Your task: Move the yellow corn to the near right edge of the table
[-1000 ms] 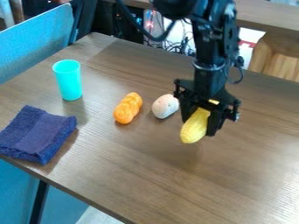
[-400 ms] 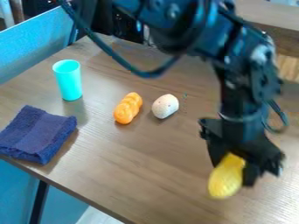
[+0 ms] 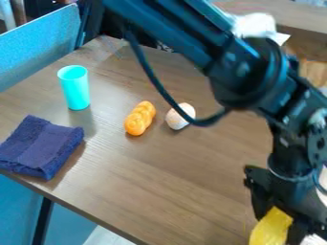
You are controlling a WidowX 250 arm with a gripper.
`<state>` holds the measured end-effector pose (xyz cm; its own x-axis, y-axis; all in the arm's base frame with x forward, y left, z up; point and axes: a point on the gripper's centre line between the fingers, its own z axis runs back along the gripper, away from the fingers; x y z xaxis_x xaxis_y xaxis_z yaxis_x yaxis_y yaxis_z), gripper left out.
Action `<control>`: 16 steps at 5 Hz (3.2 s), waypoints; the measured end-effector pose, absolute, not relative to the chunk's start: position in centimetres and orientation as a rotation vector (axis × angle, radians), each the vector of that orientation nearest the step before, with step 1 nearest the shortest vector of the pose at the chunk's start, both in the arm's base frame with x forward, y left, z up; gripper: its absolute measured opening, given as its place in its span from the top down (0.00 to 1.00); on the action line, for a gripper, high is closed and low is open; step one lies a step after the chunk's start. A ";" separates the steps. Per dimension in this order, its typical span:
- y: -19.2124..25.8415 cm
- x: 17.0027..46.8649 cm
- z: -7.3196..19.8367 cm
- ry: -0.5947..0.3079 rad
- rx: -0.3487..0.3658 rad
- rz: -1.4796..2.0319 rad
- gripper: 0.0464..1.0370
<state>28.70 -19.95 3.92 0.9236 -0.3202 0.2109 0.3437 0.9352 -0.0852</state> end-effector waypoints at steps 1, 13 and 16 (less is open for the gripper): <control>-20.4 29.0 2.9 -0.194 -0.139 -0.315 0.36; -3.0 38.1 13.9 -0.328 -0.176 -0.074 0.05; 1.4 38.0 9.4 -0.088 -0.120 0.046 0.05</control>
